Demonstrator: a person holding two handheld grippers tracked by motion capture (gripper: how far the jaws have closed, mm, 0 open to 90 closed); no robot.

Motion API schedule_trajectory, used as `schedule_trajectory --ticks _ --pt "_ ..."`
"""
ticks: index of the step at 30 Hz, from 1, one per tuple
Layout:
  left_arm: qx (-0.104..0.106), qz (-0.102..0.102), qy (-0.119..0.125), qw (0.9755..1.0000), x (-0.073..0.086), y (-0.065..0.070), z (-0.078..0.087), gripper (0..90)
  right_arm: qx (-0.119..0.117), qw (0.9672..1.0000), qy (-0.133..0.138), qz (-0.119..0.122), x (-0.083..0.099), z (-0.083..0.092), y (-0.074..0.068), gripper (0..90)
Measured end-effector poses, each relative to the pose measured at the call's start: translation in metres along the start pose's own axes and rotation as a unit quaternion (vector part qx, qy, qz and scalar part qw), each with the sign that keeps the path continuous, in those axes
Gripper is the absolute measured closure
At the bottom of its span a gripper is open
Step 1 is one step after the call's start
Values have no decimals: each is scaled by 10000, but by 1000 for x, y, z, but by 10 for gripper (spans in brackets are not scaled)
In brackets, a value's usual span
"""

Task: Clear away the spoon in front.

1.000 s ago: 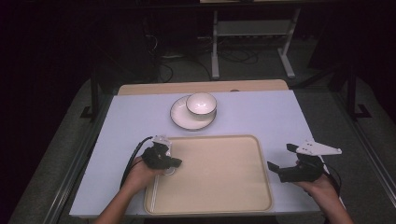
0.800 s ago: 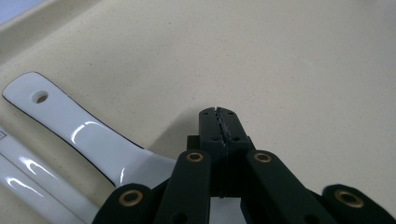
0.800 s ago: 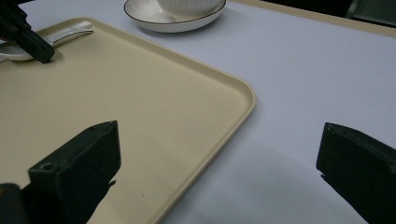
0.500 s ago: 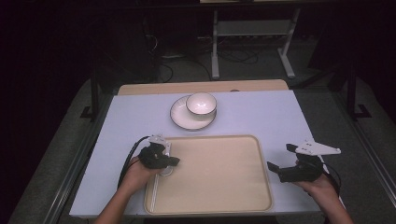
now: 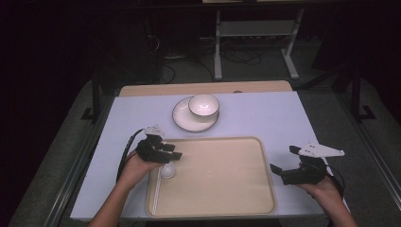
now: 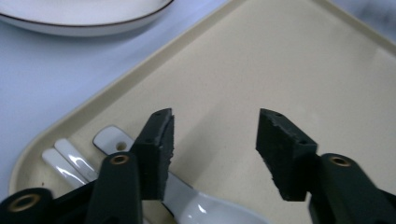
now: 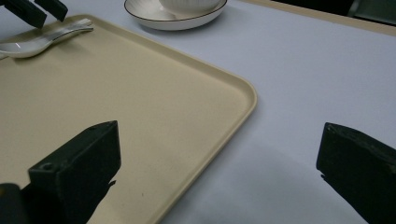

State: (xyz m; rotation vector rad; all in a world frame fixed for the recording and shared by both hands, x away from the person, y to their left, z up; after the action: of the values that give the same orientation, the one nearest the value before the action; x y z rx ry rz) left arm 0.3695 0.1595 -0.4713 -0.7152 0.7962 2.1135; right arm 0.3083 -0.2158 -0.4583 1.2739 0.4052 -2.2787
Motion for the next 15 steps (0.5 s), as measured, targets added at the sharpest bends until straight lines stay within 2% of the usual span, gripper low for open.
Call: schedule_trajectory --ticks 10,15 --pt "-73 -65 93 9999 -32 -14 3 406 5 10000 3 -1 0 0 0 0" --pt "-115 -78 57 9999 -50 -24 2 365 12 10000 10 -9 0 1 1 0"
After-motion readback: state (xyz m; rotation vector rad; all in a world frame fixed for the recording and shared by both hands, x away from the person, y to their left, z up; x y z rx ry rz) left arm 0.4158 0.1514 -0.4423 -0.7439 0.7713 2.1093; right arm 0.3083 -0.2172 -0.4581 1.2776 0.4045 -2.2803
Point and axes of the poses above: each handheld gripper's, and its own axes: z roughly backward along the jaws, x roughly out of its underside, y roughly to its right, the point moved 8 cm from there along -z, roughly forward along the jaws, and after that the axes turned 5 degrees about x, right-handed, at the moved point
